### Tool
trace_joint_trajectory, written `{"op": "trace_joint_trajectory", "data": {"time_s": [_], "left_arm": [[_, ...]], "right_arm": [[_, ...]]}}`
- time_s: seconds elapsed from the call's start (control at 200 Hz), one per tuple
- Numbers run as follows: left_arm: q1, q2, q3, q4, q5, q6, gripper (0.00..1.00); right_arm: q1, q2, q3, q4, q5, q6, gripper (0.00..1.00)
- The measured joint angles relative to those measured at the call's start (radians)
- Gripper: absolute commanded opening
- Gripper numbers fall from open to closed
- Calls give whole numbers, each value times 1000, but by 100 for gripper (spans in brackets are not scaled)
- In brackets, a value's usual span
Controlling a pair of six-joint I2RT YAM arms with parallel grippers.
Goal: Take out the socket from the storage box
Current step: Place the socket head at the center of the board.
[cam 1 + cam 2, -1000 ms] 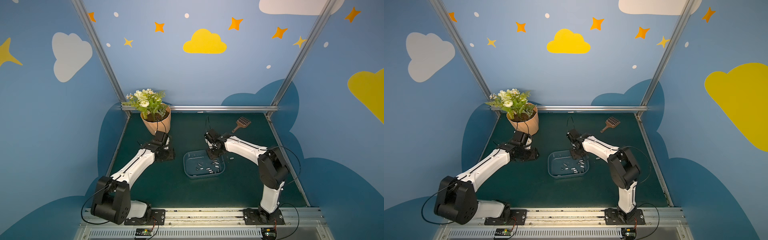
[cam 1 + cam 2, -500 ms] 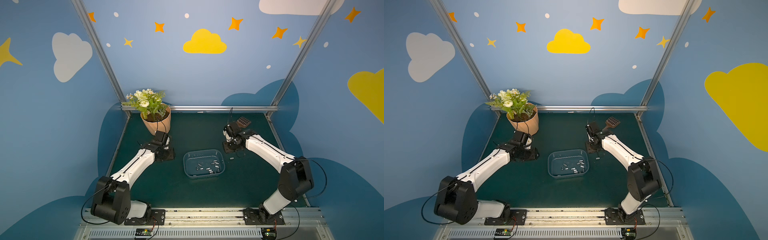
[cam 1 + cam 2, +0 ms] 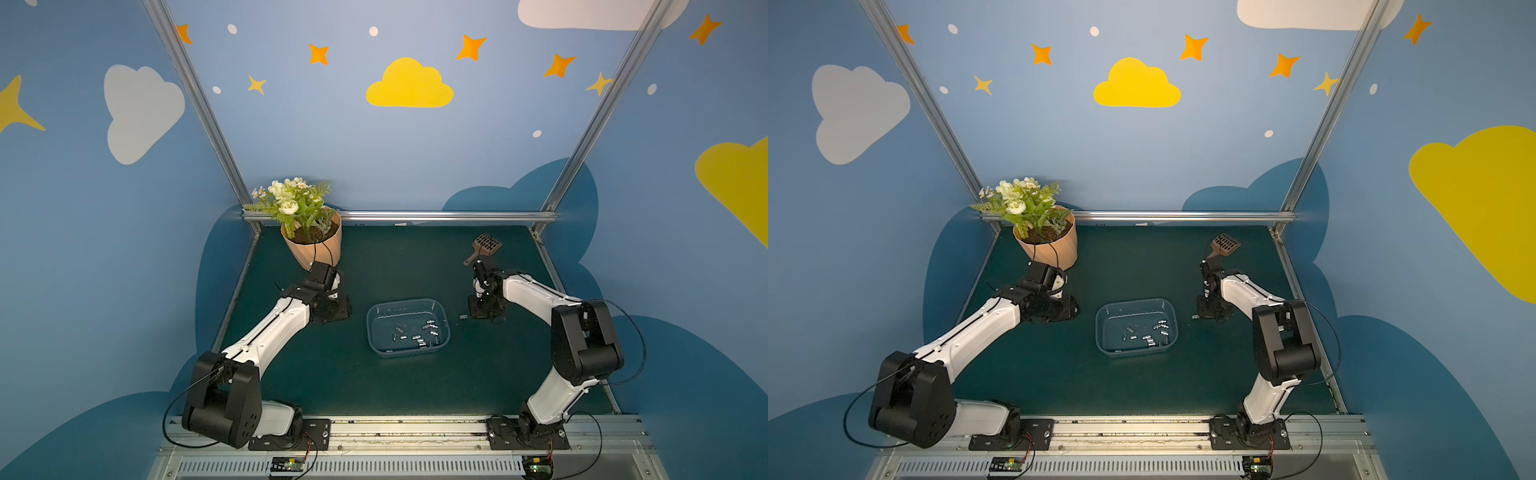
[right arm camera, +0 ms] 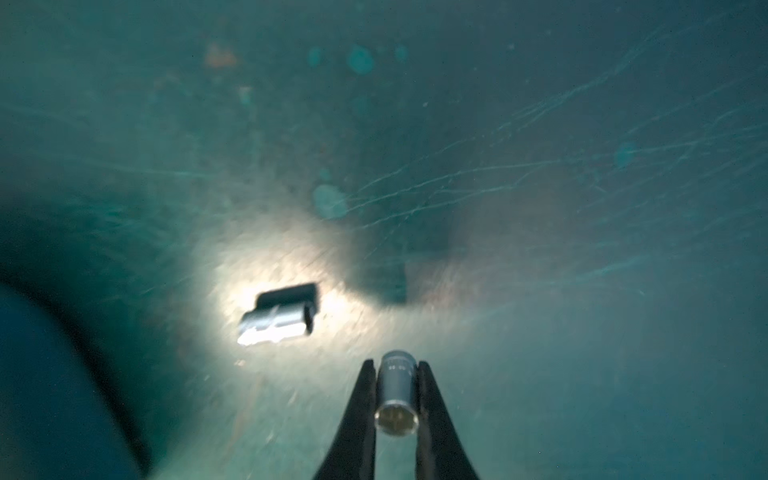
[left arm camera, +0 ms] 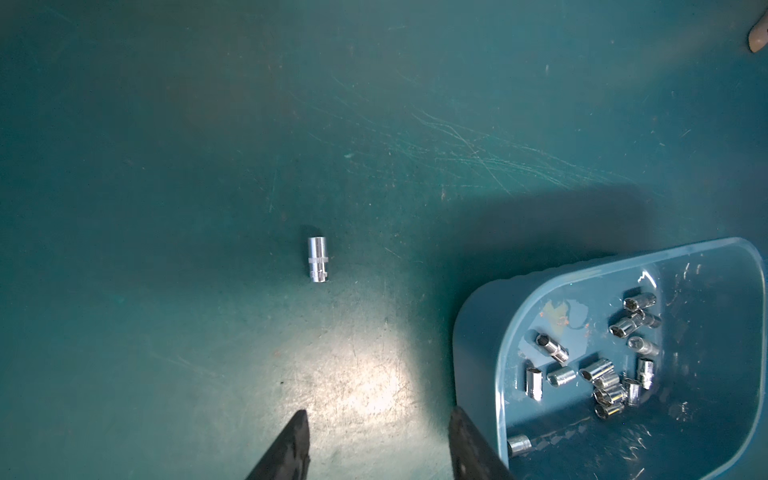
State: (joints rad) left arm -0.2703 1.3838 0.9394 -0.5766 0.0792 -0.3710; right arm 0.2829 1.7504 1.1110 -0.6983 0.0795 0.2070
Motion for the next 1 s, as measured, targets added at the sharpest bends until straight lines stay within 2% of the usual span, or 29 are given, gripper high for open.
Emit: {"op": "trace_joint_trajectory", "data": {"time_s": [0.556, 1.001], "left_arm": [[0, 10, 0, 3, 8, -3, 55], [0, 10, 0, 9, 15, -3, 55]], "right_arm": [[-25, 96, 60, -14, -64, 6, 16], [-26, 87, 61, -18, -64, 15, 33]]}}
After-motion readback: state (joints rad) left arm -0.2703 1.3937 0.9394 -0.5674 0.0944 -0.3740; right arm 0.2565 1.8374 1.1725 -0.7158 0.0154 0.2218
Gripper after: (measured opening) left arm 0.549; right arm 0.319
